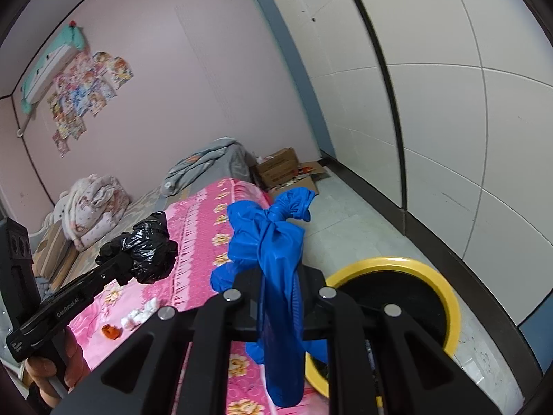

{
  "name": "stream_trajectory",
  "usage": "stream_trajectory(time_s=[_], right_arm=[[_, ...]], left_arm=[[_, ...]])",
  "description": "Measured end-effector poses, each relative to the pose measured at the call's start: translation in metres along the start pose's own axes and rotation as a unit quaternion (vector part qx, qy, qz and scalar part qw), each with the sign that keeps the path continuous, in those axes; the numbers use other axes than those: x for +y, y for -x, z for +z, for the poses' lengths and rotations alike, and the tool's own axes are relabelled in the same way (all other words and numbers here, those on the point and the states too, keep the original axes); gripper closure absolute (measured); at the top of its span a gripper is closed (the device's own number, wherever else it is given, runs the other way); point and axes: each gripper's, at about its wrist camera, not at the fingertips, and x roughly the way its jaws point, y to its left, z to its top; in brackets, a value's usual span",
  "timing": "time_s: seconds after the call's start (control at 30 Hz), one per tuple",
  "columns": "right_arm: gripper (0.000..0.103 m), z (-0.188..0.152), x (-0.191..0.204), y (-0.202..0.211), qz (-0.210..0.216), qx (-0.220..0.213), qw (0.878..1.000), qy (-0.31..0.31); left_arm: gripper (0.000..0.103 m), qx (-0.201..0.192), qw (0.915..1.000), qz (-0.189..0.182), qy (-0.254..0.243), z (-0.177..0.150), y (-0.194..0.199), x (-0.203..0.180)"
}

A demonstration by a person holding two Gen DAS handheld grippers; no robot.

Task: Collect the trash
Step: 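Carry the black bags with the left tool while the right tool carries the blue glove over the bin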

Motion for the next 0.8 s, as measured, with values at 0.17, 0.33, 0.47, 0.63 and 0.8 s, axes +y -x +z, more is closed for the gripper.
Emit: stream_trajectory(time_s=[0.17,0.33,0.47,0.63,0.8], right_arm=[[0.092,0.004,-0.027,-0.010,-0.022,-0.001,1.000,-0.017],[0.091,0.002,-0.053,-0.024,-0.039,0.007,0.999,-0.035],[0.091,-0.004,-0.073,-0.036,-0.051,0.019,0.997,-0.048],[0.091,-0.012,-0.093,-0.052,-0.073,0.034,0.995,-0.056],[0.091,-0.021,-0.113,-0.069,-0.096,0.047,0.992,-0.064]], left_arm=[[0.095,0.015,0.9998,-0.005,-0.009,0.003,-0.028,-0.016],[0.095,0.036,0.9991,-0.015,-0.018,-0.006,-0.060,-0.033],[0.095,0.054,0.9978,-0.024,-0.028,-0.015,-0.084,-0.046],[0.095,0.080,0.9955,-0.037,-0.035,-0.031,-0.119,-0.061],[0.095,0.106,0.9927,-0.043,-0.036,-0.050,-0.151,-0.069]])
